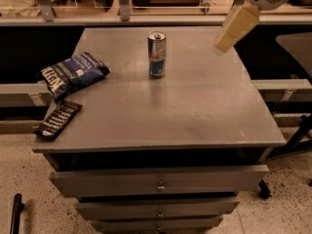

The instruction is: Move redbull can near rxbar chocolate

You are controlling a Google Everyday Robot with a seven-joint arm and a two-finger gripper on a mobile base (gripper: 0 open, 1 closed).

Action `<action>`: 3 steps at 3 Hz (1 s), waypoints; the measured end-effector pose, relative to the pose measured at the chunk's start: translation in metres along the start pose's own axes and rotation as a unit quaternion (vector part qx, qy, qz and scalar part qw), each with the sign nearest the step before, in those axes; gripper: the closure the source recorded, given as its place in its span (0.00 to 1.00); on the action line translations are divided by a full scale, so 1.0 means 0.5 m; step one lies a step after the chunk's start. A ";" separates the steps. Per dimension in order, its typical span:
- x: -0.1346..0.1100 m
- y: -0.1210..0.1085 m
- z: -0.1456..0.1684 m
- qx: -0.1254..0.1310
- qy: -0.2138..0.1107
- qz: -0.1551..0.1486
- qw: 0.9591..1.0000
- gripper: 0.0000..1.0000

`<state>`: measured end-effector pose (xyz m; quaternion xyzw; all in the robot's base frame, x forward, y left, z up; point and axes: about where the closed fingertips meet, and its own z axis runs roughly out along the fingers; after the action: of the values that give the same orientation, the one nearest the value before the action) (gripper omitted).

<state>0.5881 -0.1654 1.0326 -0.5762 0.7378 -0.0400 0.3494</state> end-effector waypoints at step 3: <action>-0.191 -0.159 0.193 0.017 -0.274 0.098 0.956 0.00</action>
Offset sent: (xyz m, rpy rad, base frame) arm 0.1503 0.0921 0.0334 0.6895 -0.1857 0.1018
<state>0.7163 -0.0749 1.0416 -0.4837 0.6656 0.1417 0.5504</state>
